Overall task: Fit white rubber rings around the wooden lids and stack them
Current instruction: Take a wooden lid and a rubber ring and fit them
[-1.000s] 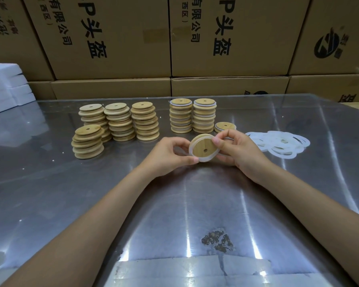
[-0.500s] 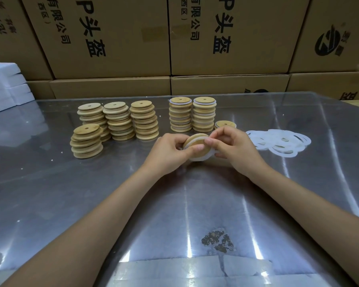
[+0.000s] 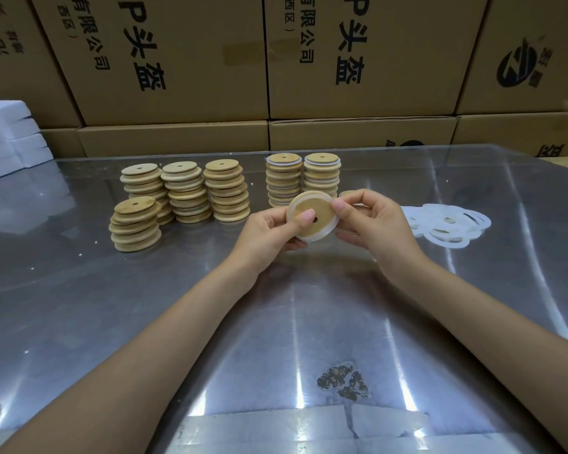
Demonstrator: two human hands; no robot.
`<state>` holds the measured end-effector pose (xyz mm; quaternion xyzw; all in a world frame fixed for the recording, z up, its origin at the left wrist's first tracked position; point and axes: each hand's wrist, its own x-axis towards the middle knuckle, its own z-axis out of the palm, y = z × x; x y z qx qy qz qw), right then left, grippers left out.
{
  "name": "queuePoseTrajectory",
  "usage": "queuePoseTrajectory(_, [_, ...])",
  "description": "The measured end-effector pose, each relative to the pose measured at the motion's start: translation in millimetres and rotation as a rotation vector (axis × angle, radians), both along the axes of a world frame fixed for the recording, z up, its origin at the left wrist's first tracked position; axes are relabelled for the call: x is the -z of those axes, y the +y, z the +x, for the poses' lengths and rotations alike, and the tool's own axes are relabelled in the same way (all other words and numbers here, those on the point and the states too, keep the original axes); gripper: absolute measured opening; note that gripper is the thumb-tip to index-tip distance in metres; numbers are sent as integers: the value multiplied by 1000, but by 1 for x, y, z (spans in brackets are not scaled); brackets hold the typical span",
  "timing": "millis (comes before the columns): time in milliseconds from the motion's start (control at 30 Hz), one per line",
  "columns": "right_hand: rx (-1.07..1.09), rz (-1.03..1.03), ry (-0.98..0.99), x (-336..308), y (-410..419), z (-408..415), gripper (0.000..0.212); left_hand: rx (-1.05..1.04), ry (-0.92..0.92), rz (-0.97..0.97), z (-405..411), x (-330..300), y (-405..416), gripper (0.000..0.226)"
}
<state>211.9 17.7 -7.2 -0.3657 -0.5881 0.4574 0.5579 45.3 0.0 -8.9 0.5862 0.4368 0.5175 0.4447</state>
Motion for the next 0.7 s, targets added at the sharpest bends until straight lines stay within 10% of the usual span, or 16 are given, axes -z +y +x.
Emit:
queuePoseTrajectory(200, [35,139,-106,3,-2,-2,15,13,40,50,0,-2,-2,17])
queuePoseTrajectory(367, [103,325,-246,4,-3,-4,18,-149,495,287,-1,5,2,28])
queuePoseTrajectory(700, [-28,28,-7,-3,-4,-4,18,2,116,67,0,1,1,25])
